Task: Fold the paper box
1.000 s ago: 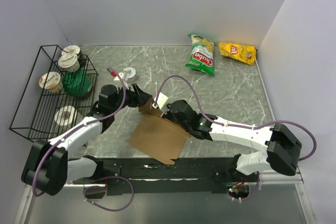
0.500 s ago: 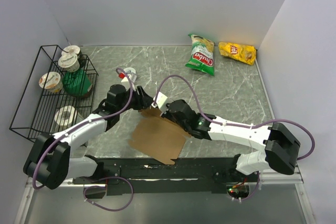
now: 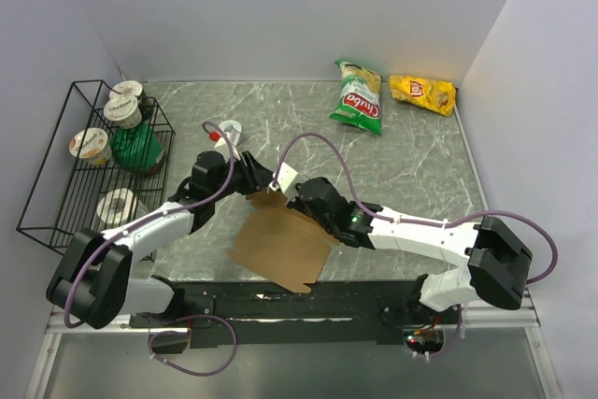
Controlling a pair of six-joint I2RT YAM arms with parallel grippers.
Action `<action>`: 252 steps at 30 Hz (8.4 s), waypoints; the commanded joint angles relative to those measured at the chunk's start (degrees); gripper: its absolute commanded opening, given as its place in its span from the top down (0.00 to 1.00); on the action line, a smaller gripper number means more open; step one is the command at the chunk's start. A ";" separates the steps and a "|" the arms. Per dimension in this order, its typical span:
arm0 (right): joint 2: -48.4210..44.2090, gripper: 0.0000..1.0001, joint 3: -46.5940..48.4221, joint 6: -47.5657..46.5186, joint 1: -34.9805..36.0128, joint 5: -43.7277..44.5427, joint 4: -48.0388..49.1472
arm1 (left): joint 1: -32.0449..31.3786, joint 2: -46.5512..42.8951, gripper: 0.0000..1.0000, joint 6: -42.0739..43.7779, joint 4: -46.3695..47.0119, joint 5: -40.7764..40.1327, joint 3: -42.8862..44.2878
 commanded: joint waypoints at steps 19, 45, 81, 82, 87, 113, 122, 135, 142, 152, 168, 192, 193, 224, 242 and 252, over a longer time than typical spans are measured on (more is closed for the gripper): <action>2.27 1.00 -3.10 2.24 1.49 -3.67 -6.01 | 6.39 -15.84 0.12 1.09 5.57 3.20 -11.03; 2.45 1.00 -2.22 3.12 2.11 -4.20 -6.36 | 6.48 6.98 0.47 0.40 27.25 -3.75 -20.62; 3.59 1.00 -1.78 2.33 2.11 -3.41 -6.10 | -10.31 5.01 0.42 7.16 16.89 -20.18 -13.40; 3.50 1.00 -1.78 1.89 2.19 -3.32 -6.01 | -10.13 2.97 0.34 7.78 15.83 -20.01 -14.10; 3.15 1.00 -2.57 -0.40 2.19 -2.44 -5.13 | -7.06 -10.99 0.19 9.89 4.35 -18.08 -16.83; 9.74 1.00 -6.35 -7.52 10.81 16.19 2.78 | 10.17 -6.73 0.01 7.78 10.28 3.28 -6.99; 12.02 1.00 -6.61 -9.10 12.30 18.39 1.64 | 10.17 -0.40 0.01 8.40 18.54 9.08 -6.72; 13.34 1.00 -4.59 -6.91 12.30 18.65 0.58 | 10.17 5.23 0.09 7.69 22.85 12.34 -7.86; 16.15 1.00 -1.96 -3.30 12.30 21.02 0.06 | 10.17 6.29 0.21 7.43 24.96 11.54 -11.21; 18.88 1.00 0.15 -0.23 12.30 23.92 0.06 | 10.09 5.85 0.20 7.87 25.49 11.02 -13.05; 11.59 1.00 -7.31 -5.32 11.33 21.91 8.23 | 16.05 -9.98 0.02 7.70 12.48 3.37 -11.91; 12.82 1.00 -8.02 -4.53 11.33 20.06 7.71 | 16.76 14.92 0.24 2.86 37.97 10.96 -13.92; 12.73 1.00 -7.93 -4.36 11.33 20.15 7.53 | 17.03 13.77 0.16 3.21 35.88 9.54 -14.02; 12.20 1.00 -6.96 -2.77 11.25 18.65 6.03 | 15.98 15.00 0.15 7.69 33.66 17.96 -13.13; 12.55 1.00 -5.91 -2.95 11.25 17.60 6.21 | 8.77 13.15 0.14 17.97 36.30 14.01 -14.28; 12.03 1.00 -6.35 -3.30 11.25 17.07 6.65 | 7.89 10.78 0.15 18.77 42.10 12.17 -17.88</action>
